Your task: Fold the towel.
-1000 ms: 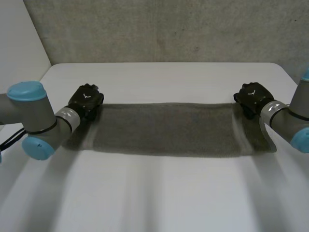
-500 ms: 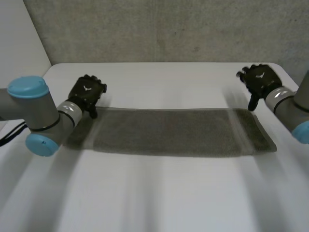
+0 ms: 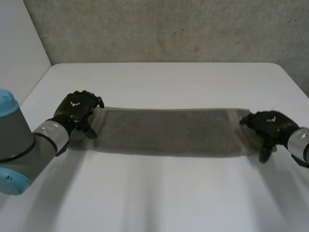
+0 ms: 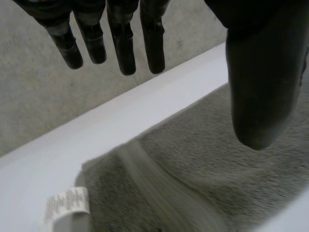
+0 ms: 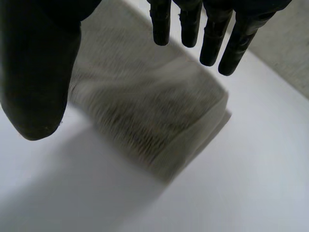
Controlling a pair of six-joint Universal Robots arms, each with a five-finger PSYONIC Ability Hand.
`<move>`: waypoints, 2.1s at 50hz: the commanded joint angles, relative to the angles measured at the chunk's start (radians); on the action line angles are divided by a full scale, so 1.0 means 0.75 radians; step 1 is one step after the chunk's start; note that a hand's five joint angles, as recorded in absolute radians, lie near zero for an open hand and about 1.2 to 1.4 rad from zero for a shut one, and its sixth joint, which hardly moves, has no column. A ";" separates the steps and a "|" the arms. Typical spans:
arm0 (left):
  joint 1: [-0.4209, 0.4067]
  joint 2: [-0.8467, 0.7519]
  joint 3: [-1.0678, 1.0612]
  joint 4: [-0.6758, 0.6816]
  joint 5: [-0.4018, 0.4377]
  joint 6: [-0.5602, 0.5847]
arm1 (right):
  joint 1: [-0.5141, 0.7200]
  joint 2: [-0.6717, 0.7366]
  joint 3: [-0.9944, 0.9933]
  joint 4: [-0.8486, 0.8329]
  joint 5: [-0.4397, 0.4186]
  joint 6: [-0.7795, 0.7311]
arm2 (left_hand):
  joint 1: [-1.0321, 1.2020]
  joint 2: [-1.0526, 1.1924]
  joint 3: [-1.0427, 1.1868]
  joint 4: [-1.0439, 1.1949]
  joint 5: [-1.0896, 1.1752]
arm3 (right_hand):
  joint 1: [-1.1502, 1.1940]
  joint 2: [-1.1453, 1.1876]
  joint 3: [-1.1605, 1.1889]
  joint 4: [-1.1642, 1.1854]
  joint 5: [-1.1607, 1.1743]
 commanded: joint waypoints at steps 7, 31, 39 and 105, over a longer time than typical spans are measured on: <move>0.003 0.000 -0.060 0.041 -0.010 -0.036 | -0.035 0.068 0.101 -0.214 0.014 -0.083 | -0.092 -0.039 -0.056 -0.075 0.008 | 0.032 0.010 -0.068 -0.103 0.026; 0.011 0.141 -0.152 0.157 -0.034 -0.118 | -0.080 0.173 0.046 -0.302 0.019 -0.091 | -0.033 0.020 -0.056 -0.075 0.066 | 1.553 1.531 -0.068 -0.103 1.548; 0.011 0.263 -0.254 0.339 -0.094 -0.155 | -0.237 0.085 -0.067 -0.300 0.021 -0.138 | -0.029 0.024 -0.056 -0.075 0.070 | 1.553 1.531 -0.068 -0.103 1.548; -0.204 0.231 -0.142 0.343 -0.100 -0.151 | 0.508 -0.124 -0.162 -0.036 0.099 0.345 | -0.049 0.004 -0.056 -0.075 0.051 | -0.076 -0.098 -0.068 -0.103 -0.081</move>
